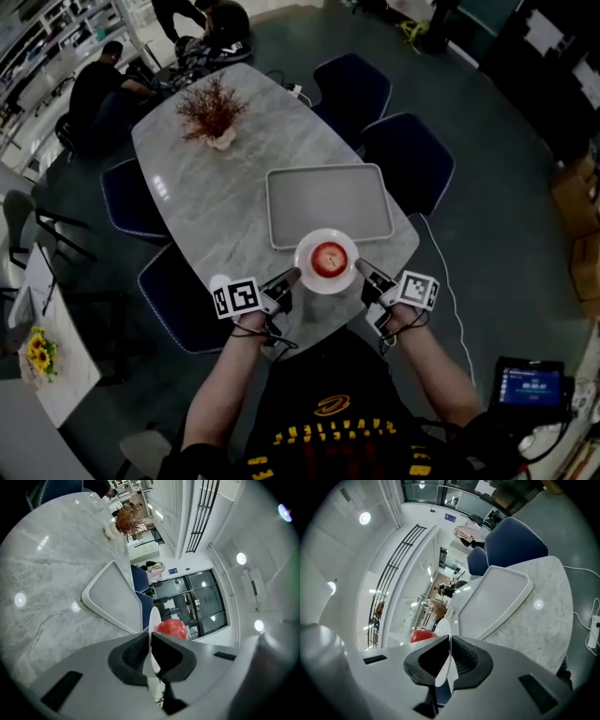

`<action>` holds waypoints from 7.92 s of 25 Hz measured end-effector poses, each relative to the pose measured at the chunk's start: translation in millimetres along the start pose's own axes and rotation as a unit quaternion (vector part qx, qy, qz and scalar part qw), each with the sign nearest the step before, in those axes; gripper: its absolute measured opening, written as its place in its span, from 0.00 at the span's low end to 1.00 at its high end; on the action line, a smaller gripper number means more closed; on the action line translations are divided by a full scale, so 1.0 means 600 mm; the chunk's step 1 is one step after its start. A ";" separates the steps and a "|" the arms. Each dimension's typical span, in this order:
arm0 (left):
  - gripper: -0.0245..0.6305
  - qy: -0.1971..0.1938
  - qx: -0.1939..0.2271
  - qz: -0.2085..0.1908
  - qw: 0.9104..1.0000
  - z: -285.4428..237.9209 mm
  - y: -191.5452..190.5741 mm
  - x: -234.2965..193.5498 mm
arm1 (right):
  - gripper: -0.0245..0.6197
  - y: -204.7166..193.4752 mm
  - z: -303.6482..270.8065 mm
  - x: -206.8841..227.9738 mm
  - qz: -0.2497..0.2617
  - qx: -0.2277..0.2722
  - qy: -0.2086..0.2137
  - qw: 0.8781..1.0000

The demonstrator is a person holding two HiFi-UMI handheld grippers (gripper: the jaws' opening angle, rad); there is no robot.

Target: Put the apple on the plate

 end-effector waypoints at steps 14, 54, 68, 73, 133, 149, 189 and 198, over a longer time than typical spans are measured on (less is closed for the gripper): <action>0.07 -0.003 0.008 -0.015 1.000 -0.098 0.077 0.007 | 0.08 0.121 -0.040 0.001 -0.014 -0.005 0.032 0.999; 0.07 0.126 -0.021 0.018 0.992 -0.205 0.226 -0.219 | 0.08 0.236 -0.314 0.093 -0.010 -0.080 -0.018 0.997; 0.07 0.167 -0.058 -0.005 0.984 -0.214 0.230 -0.239 | 0.08 0.237 -0.330 0.104 0.025 -0.096 -0.058 0.993; 0.07 0.175 -0.063 0.000 0.983 -0.216 0.230 -0.249 | 0.08 0.240 -0.337 0.106 0.031 -0.100 -0.071 0.992; 0.04 0.103 -0.014 -0.542 0.834 -0.172 0.081 0.204 | 0.05 0.158 -0.012 -0.211 0.477 0.215 0.030 0.852; 0.04 0.031 0.016 -0.582 0.813 -0.099 0.030 0.365 | 0.05 0.084 0.127 -0.343 0.492 0.302 0.041 0.815; 0.04 -0.004 0.043 -0.621 0.783 -0.069 0.019 0.441 | 0.05 0.048 0.195 -0.419 0.486 0.359 0.097 0.791; 0.04 -0.002 0.040 -0.618 0.785 -0.087 0.019 0.434 | 0.05 0.062 0.193 -0.407 0.484 0.360 0.096 0.792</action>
Point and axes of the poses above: the fingertips, and each gripper's own axes: z backward along the fingers, x to its right, y out of its top, the point moved 6 cm from there along z, backward along the fingers, and after that the axes turned 15 degrees about -y, right-handed, at the moved point
